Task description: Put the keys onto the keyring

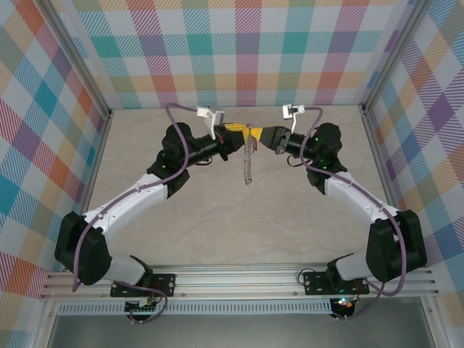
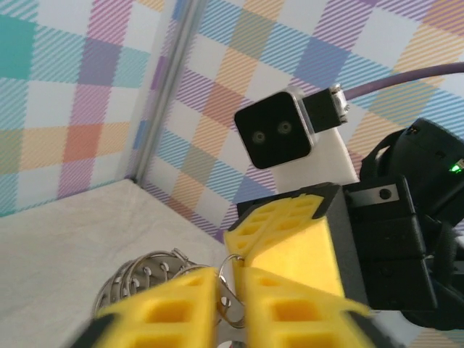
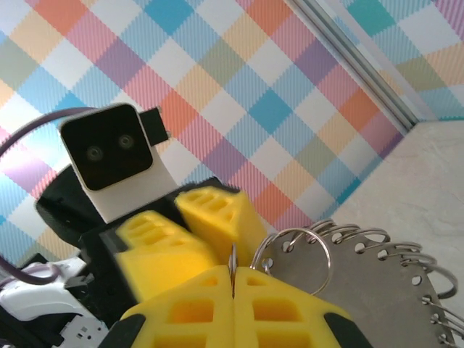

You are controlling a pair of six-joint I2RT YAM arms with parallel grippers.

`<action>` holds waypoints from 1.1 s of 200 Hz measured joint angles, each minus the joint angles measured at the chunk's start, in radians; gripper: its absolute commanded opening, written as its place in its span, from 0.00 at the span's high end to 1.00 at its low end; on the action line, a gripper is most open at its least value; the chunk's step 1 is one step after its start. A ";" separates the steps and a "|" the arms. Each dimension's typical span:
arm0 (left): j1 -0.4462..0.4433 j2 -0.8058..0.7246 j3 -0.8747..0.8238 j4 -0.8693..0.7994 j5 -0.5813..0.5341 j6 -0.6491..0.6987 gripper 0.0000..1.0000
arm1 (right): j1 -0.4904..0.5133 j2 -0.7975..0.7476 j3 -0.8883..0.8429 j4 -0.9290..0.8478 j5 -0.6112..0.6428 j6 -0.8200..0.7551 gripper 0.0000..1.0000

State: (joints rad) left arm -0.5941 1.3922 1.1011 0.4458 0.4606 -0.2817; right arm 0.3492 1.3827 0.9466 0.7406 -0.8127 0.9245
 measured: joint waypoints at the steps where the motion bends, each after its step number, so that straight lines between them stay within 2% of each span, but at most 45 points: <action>1: 0.000 -0.001 0.000 -0.002 -0.002 0.000 0.59 | -0.002 0.000 0.001 -0.005 -0.001 -0.003 1.00; 22: 0.004 -0.045 0.000 -0.048 -0.050 0.031 0.35 | -0.028 -0.003 0.023 -0.116 -0.014 -0.054 1.00; 26: 0.004 -0.055 0.000 -0.053 -0.058 0.045 0.28 | -0.034 -0.003 0.029 -0.139 -0.016 -0.066 1.00; 36: 0.009 -0.077 0.001 -0.071 -0.077 0.056 0.02 | -0.044 -0.003 0.045 -0.191 -0.023 -0.089 1.00; 38: 0.010 -0.081 0.002 -0.076 -0.081 0.068 0.00 | -0.047 -0.003 0.049 -0.202 -0.026 -0.095 1.00; 76: 0.029 -0.098 0.074 -0.224 -0.115 0.146 0.00 | -0.072 -0.002 0.126 -0.358 -0.069 -0.184 1.00; 107: 0.046 -0.044 0.220 -0.422 -0.122 0.252 0.00 | -0.072 0.002 0.167 -0.458 -0.114 -0.257 1.00; 130: 0.063 -0.016 0.264 -0.499 -0.103 0.288 0.00 | -0.072 0.011 0.189 -0.547 -0.146 -0.313 1.00; 178: 0.125 0.018 0.264 -0.561 -0.040 0.246 0.00 | -0.072 0.010 0.225 -0.713 -0.184 -0.433 1.00; 220: 0.144 0.023 0.264 -0.559 0.051 0.185 0.00 | -0.073 0.008 0.247 -0.851 -0.211 -0.538 1.00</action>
State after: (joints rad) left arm -0.4500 1.4151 1.3647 -0.1131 0.5114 -0.0963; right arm 0.2760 1.3903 1.1938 -0.1104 -1.0241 0.3866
